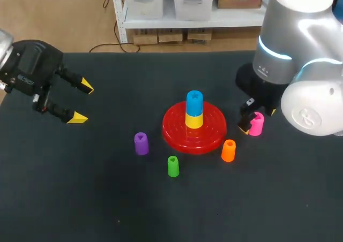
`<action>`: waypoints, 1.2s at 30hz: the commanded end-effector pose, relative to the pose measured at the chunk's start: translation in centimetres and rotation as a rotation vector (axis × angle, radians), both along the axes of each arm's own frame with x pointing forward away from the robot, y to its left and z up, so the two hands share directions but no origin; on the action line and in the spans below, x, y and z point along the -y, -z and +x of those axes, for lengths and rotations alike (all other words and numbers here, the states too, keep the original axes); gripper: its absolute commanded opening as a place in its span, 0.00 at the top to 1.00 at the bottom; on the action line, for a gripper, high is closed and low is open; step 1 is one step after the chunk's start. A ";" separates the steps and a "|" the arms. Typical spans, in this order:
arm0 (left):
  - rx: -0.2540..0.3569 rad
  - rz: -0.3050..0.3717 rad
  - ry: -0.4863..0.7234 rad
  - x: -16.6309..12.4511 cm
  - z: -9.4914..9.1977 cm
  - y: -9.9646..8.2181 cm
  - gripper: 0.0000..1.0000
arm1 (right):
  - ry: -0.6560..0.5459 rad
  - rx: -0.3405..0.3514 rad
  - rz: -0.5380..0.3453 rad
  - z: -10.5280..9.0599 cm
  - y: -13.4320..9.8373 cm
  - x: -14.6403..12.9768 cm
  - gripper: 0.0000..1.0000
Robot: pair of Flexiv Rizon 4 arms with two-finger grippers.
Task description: Pick up and stack the cylinders on the red base in this order: pink,purple,orange,green
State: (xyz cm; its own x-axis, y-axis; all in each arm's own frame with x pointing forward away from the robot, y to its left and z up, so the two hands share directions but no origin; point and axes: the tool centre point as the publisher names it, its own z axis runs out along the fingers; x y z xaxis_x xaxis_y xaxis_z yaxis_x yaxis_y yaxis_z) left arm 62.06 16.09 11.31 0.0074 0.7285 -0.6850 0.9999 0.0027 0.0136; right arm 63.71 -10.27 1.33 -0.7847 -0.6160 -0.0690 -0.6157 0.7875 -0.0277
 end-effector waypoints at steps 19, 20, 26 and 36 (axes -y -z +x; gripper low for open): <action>0.002 -0.001 0.000 0.0 0.0 0.1 0.00 | 0.007 0.014 -0.001 0.1 0.0 -0.1 1.00; 0.002 -0.001 0.000 0.0 0.0 0.1 0.00 | 0.006 0.013 -0.001 0.1 0.0 -0.2 1.00; 0.002 -0.001 0.000 0.0 0.0 0.1 0.00 | 0.015 0.031 0.003 0.2 -0.7 0.2 1.00; 0.002 -0.001 0.000 0.0 0.0 0.1 0.00 | -0.038 0.127 0.081 1.9 -8.2 -1.6 1.00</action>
State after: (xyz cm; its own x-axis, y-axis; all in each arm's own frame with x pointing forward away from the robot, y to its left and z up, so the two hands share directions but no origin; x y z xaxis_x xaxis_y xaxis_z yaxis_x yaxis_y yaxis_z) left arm 62.07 16.08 11.31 0.0074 0.7285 -0.6850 0.9999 0.0027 0.0136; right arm 66.53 -8.63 7.21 -0.7494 -0.6278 -0.2105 -0.6330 0.7725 -0.0503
